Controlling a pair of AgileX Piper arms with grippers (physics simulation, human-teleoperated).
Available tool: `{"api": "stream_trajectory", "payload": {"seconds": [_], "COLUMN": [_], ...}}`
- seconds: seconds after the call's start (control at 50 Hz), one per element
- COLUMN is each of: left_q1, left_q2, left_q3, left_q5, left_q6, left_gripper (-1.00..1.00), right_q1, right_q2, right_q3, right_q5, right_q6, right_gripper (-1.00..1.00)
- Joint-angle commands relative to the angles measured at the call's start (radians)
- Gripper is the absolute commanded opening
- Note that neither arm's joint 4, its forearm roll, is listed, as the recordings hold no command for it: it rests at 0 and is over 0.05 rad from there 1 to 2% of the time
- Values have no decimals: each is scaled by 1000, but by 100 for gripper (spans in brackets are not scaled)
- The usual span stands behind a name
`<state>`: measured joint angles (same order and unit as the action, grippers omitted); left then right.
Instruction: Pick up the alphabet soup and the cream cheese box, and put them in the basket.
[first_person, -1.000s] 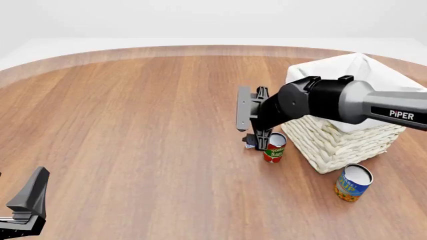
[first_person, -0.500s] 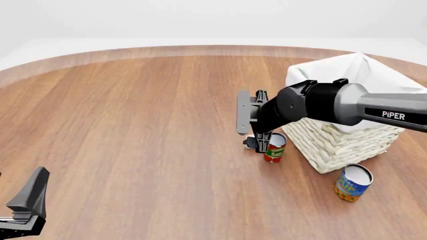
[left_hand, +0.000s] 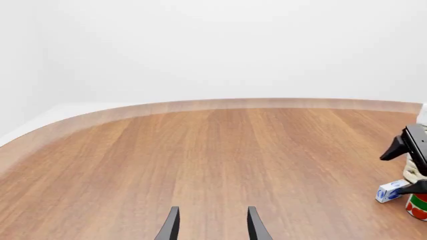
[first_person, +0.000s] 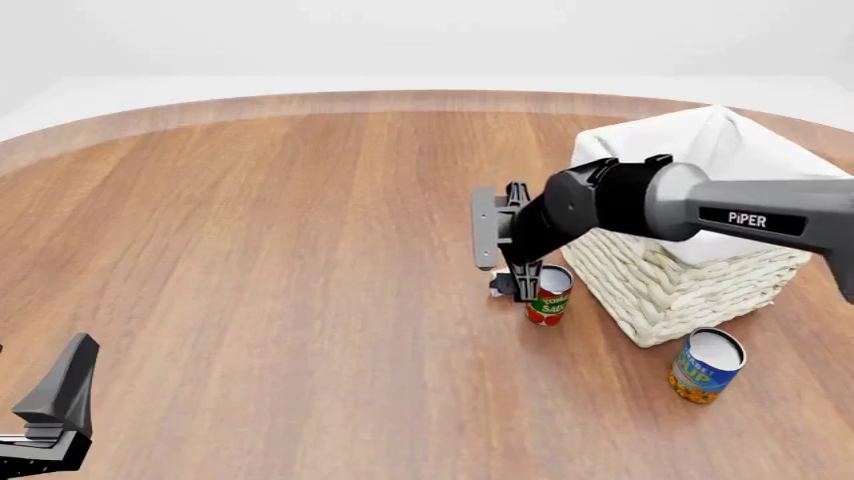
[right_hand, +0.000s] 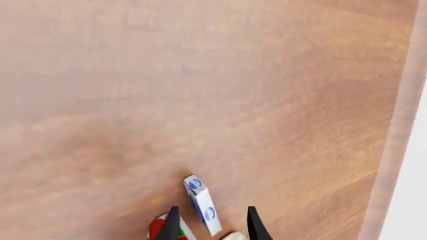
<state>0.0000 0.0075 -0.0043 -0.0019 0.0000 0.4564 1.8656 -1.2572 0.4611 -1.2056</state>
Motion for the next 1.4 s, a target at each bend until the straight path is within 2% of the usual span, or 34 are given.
{"api": "stream_trajectory", "payload": {"seconds": [0.02, 0.12, 0.18, 0.22, 0.4, 0.48, 0.7, 0.72, 1.14, 1.4], "left_q1": [0, 0, 0, 0, 0, 0, 0, 0, 0, 0], "left_q2": [0, 0, 0, 0, 0, 0, 0, 0, 0, 0], "left_q3": [0, 0, 0, 0, 0, 0, 0, 0, 0, 0], "left_q5": [0, 0, 0, 0, 0, 0, 0, 0, 0, 0], "left_q6": [0, 0, 0, 0, 0, 0, 0, 0, 0, 0], "left_gripper": [100, 100, 100, 100, 100, 100, 100, 100, 100, 100], "right_q1": [-6, -24, -23, -28, -31, -27, -10, -22, -21, -18], "right_q2": [35, 63, 72, 77, 117, 118, 144, 150, 168, 181], "right_q3": [-46, -72, -85, -117, -132, -168, -182, -185, -202, -184], "right_q5": [27, 35, 44, 85, 75, 112, 107, 107, 138, 118], "right_q6": [-32, -54, -53, -55, -65, -65, -51, -66, -70, -72], "right_gripper": [100, 100, 100, 100, 100, 100, 100, 100, 100, 100]}}
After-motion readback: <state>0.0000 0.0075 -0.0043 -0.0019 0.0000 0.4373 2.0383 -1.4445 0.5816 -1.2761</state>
